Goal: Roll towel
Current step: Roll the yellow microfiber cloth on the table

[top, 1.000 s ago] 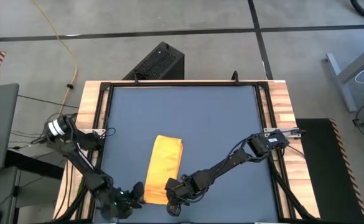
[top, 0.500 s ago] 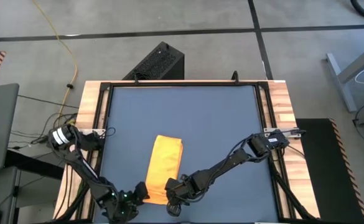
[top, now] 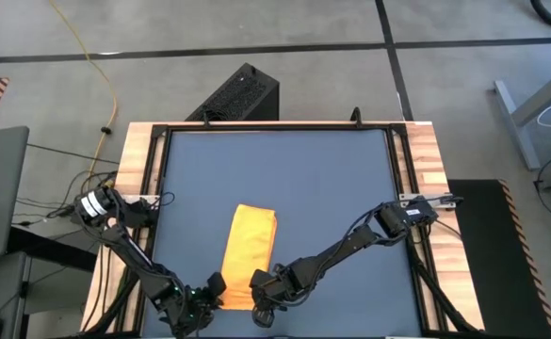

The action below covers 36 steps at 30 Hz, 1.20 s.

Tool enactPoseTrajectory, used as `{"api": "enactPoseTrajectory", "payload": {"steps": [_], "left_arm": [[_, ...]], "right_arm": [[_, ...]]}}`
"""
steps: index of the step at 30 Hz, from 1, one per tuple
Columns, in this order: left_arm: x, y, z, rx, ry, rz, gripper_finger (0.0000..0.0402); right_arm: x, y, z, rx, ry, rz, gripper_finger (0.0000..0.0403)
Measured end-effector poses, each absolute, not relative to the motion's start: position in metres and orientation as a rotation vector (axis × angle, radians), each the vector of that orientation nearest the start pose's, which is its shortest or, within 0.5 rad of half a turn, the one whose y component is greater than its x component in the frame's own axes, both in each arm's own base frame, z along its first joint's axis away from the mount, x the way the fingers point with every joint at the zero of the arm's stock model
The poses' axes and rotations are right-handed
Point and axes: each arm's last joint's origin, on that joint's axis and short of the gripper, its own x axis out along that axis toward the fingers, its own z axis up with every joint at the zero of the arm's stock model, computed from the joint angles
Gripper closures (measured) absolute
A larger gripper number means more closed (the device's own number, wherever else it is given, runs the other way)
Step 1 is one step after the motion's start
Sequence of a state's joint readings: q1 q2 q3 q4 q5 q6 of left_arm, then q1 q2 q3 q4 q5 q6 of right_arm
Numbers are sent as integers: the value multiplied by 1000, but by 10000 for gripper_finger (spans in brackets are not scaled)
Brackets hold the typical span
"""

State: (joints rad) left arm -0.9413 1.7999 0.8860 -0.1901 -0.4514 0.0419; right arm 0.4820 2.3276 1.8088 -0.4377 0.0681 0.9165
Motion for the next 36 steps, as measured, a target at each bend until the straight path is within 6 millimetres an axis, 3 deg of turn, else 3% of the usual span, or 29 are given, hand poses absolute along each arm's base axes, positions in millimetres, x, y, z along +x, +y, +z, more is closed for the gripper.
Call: {"api": "enactPoseTrajectory", "payload": {"steps": [12,17,20,27,36], "left_arm": [[203,-247,120,492,946,-473,401],[200,-247,132,400,900,-542,401],[190,-233,141,250,801,-561,401],[169,-194,118,-167,721,-471,401],[165,-180,108,-326,727,-376,401]], "right_arm": [[443,230,147,605,1027,-73,382],[443,231,147,616,1024,-74,381],[443,231,146,616,1023,-75,381],[445,229,147,621,1009,-80,381],[449,221,149,669,997,-112,321]]}}
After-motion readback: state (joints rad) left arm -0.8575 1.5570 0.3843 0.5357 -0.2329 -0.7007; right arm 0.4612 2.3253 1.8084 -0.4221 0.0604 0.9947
